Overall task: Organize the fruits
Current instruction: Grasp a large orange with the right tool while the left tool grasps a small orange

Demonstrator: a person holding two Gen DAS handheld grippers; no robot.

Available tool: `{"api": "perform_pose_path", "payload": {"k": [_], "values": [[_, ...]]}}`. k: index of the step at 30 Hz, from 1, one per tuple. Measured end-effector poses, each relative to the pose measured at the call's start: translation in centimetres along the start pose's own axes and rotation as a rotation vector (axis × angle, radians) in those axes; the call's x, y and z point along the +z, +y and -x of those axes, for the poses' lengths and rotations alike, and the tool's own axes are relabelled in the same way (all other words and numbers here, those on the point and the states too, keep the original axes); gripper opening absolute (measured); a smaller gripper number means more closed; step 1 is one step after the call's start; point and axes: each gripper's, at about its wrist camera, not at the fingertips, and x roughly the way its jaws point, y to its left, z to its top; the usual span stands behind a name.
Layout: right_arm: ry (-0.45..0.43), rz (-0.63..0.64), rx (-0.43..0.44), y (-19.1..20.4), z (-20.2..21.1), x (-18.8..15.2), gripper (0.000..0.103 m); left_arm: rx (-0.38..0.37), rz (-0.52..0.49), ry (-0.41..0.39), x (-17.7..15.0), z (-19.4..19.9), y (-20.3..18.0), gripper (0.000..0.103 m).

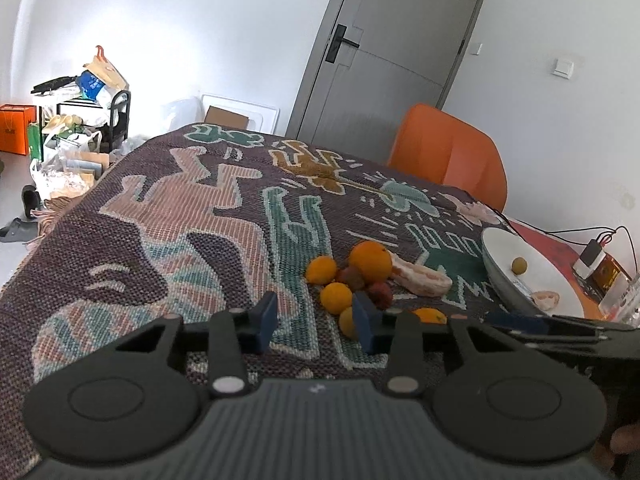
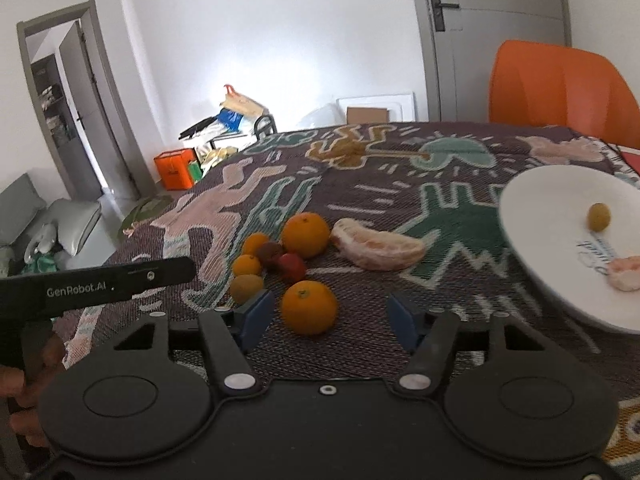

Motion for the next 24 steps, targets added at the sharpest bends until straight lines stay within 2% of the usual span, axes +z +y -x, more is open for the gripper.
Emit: {"api": "perform_pose_path", "payload": {"k": [7,8,11,21,24], "values": [[0.04,0.007,0.012,0.6,-2.0,0.1,0.059,-0.014,0.013,0.025,0.4,-1.5,0.4,0.04],[0.048,0.008,0.015,0.6,-2.4,0.0,0.056,-0.017,0.015,0.027,0.4,-1.7,0.5,0.04],[0.081,0.005,0.037,0.4,-3.4,-0.3,0.036,-0.019,0.015,0.031,0.6,-2.3,0.3,0.04],[0.049,-0.003,0.039,-0.5,-2.7,0.3,0.035,-0.038,0.013,0.046,1.0,-4.0,-0.4,0.039],[0.038,-0.001,0.026,-0.8,-2.3,0.5,0.035,-0.043,0.016,0.063,1.1,-4.6,-0.7,0.035]]}}
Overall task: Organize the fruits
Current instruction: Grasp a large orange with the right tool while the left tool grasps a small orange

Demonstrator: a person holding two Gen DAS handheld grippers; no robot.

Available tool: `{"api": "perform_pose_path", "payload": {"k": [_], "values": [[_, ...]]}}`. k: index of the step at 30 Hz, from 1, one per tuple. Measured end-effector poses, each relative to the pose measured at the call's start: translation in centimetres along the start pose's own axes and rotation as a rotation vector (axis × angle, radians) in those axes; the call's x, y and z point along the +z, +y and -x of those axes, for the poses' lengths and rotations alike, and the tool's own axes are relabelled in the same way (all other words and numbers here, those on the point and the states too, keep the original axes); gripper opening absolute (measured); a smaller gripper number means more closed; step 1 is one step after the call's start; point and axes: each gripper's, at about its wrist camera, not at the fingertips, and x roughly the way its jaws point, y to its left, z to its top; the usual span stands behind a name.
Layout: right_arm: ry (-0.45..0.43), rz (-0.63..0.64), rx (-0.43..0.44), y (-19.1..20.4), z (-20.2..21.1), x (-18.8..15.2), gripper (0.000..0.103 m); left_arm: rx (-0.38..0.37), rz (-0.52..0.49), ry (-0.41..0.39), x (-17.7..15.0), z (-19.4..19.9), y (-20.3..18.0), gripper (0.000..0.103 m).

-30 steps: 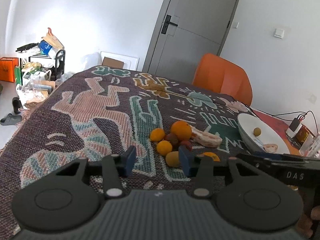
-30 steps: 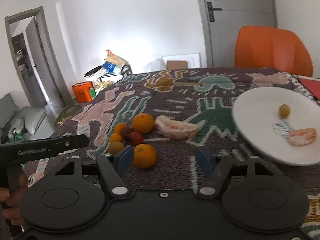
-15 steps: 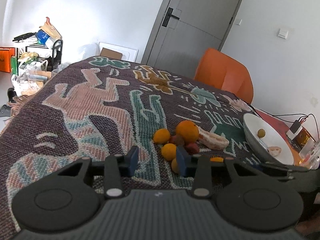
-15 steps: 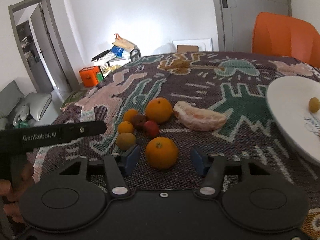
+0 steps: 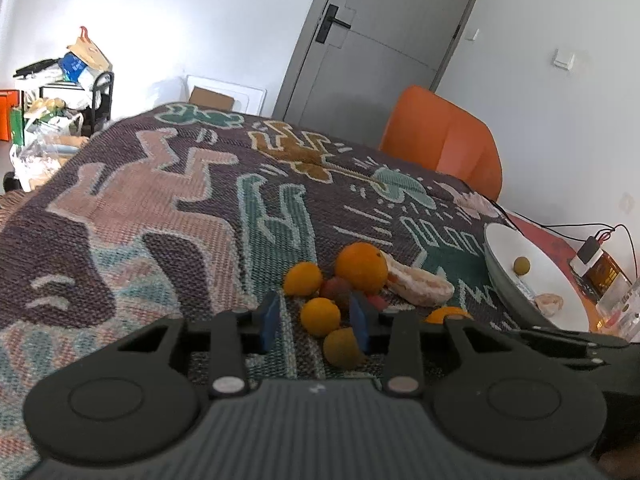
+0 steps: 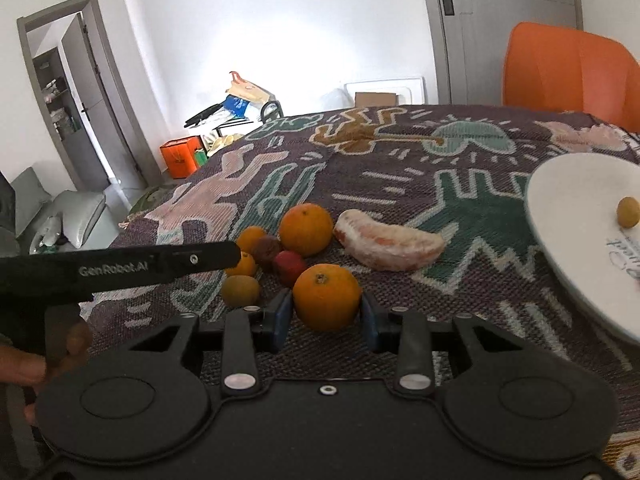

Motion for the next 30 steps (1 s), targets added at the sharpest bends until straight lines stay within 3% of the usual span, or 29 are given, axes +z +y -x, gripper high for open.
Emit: {"api": "perform_pose_path", "payload": {"k": [12,19,30], "values": [[-0.028,-0.021,-0.029,-1.3,1.8,-0.2,0.035,0.002,0.053,0.049,0.0,-1.8,0.0,0.021],[-0.067,-0.034,-0.036,-2.0,3.5,-0.4,0.035,0.02,0.059,-0.002,0.4,-0.1,-0.4,0.021],[-0.139,-0.068,-0.055,-4.0,6.3,-0.5,0.035,0.003,-0.03,-0.054,1.0,1.9,-5.0,0.021]]}}
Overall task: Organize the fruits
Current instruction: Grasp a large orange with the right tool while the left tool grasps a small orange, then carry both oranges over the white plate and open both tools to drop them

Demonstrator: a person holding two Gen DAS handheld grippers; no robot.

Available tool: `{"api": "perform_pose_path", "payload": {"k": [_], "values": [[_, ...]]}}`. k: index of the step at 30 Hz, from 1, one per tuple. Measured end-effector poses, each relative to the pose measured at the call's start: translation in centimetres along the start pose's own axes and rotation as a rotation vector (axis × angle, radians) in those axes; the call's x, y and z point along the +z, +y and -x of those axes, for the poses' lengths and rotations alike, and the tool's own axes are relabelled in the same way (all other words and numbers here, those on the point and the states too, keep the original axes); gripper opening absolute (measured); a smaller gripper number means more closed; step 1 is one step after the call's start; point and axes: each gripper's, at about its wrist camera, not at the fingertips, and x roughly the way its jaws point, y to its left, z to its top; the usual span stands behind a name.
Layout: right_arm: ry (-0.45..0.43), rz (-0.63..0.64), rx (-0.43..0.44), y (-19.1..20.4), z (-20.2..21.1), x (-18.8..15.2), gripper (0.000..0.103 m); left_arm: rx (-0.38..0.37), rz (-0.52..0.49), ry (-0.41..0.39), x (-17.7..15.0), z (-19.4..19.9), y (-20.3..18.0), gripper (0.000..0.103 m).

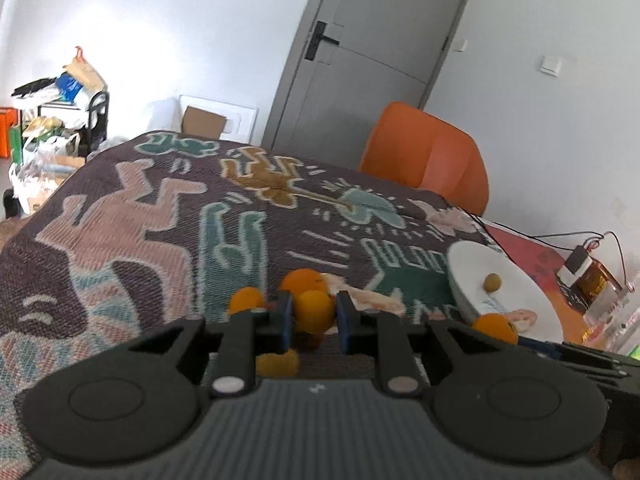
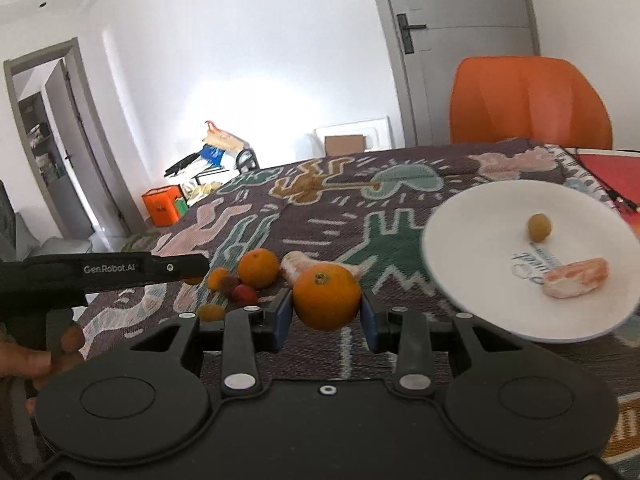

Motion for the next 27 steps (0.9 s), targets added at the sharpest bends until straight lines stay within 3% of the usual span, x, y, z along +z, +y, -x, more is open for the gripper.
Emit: {"api": "perform_pose_path", "payload": {"k": [27], "values": [[-0.053,-0.108,-0.154,-8.9,3.4,-0.5,0.035,-0.136,-0.127,0.016,-0.2,-2.6,-10.1,0.021]]}}
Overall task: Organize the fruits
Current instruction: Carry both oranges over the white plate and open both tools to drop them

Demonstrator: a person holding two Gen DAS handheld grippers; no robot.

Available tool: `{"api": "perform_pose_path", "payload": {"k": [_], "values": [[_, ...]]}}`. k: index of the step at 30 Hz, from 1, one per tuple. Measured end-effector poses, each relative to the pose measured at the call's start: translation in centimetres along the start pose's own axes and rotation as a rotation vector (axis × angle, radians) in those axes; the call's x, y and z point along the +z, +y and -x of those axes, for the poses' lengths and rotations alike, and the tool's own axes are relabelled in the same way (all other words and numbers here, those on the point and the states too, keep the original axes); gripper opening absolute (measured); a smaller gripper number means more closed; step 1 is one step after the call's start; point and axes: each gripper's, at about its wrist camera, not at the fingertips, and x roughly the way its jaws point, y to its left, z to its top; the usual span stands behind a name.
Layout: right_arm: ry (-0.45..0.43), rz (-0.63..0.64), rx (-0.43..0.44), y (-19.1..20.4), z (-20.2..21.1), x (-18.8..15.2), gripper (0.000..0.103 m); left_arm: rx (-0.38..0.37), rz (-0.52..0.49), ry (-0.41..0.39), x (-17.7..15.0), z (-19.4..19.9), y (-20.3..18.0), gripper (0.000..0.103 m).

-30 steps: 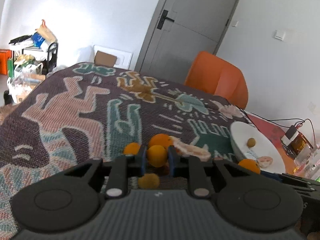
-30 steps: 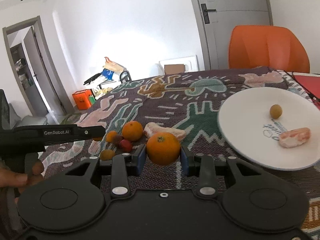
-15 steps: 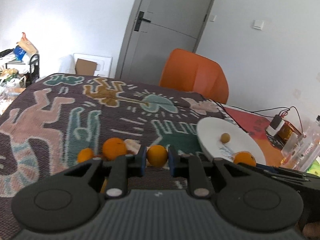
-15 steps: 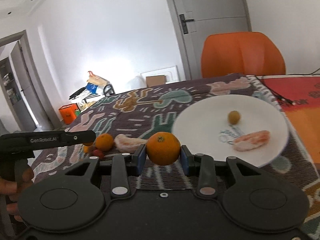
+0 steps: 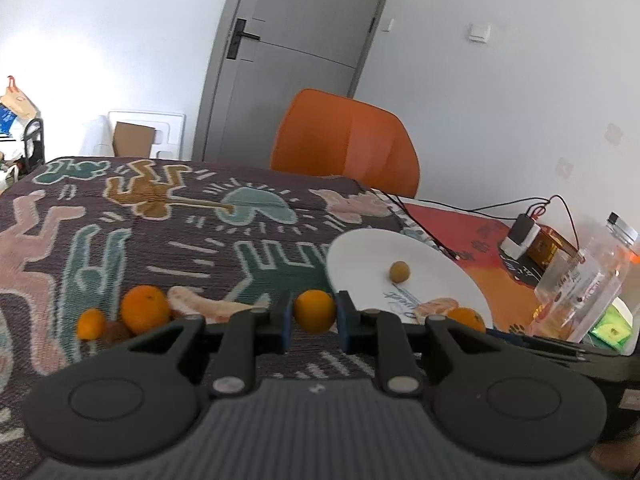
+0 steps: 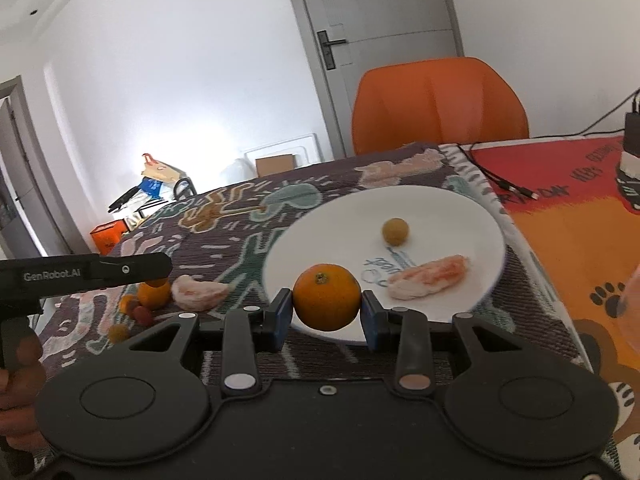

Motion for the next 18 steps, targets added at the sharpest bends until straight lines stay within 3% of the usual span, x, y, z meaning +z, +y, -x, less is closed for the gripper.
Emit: {"api": "perform_pose_path", "payload": {"k": [8,12,18], "values": [[0.011,-0.029,-0.042,-1.4,-1.0,-0.3,0.035,-0.013,-0.033,0.016,0.0,-0.8,-1.5,0.021],[0.008,-0.031,-0.009,-1.4,-0.9,-0.3,0.041,-0.016,-0.047,0.016,0.1,-1.1,-2.1,0.021],[-0.019,-0.03,0.015,-1.6,0.5,-0.1,0.041,-0.028,-0.06,0.016,0.5,-1.7,-2.9,0.021]]}}
